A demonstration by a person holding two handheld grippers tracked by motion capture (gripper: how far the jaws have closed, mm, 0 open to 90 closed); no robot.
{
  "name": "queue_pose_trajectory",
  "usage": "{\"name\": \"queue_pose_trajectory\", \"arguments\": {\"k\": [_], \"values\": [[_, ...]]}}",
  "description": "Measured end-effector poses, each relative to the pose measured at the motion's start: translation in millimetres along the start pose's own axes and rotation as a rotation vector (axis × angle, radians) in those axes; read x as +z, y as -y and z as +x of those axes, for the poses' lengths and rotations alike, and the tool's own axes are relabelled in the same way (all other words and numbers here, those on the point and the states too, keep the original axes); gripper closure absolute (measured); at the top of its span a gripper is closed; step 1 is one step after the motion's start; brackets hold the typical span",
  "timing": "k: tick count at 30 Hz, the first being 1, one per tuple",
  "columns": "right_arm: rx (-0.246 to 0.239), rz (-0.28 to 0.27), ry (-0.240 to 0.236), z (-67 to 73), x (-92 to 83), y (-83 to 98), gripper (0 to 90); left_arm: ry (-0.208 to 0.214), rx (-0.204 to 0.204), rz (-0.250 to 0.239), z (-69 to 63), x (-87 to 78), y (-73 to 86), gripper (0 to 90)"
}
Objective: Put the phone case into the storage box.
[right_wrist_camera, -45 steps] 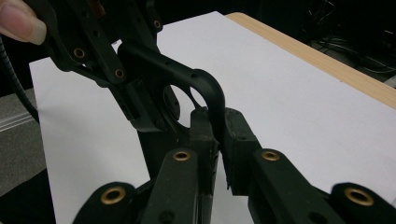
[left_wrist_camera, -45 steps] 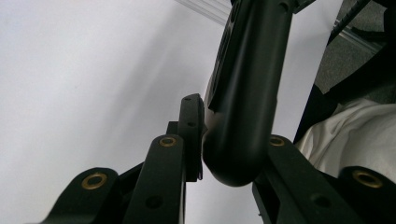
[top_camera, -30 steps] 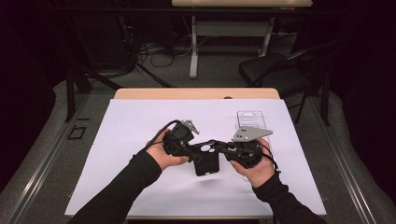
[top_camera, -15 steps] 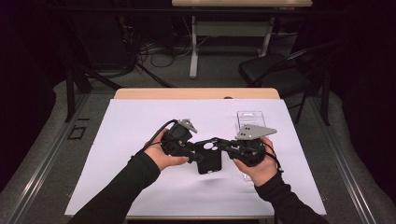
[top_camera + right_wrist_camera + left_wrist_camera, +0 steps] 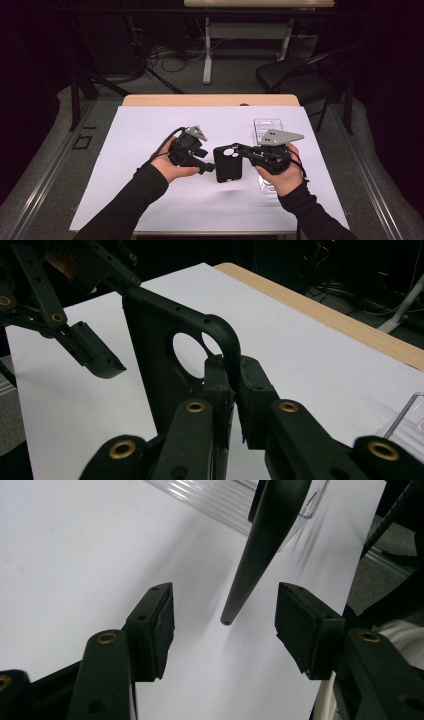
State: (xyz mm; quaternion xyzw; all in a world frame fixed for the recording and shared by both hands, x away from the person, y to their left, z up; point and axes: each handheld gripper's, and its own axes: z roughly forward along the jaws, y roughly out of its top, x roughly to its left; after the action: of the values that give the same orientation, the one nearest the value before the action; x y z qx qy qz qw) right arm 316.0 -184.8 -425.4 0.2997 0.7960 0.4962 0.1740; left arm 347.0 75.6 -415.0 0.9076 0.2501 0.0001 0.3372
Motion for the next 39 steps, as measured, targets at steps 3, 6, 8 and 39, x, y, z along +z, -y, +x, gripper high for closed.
{"name": "queue_pose_trajectory", "arguments": {"k": [3,6,8,39], "values": [[0.0,-0.005,0.0,-4.6,-3.9,-1.4,84.7,0.002,-0.007,-0.016,2.0,-2.5,3.6,41.5],[0.01,-0.01,0.002,-10.9,-7.3,-2.6,84.7,-0.016,-0.012,-0.033,4.3,-4.4,7.6,41.4],[0.016,-0.016,0.001,-14.5,-8.9,-3.1,84.7,-0.015,-0.032,-0.041,5.1,-5.6,10.3,41.4],[0.022,-0.077,0.079,-46.5,-40.2,-13.9,84.7,-0.14,-0.228,-0.151,36.1,-26.4,78.7,20.5]]}}
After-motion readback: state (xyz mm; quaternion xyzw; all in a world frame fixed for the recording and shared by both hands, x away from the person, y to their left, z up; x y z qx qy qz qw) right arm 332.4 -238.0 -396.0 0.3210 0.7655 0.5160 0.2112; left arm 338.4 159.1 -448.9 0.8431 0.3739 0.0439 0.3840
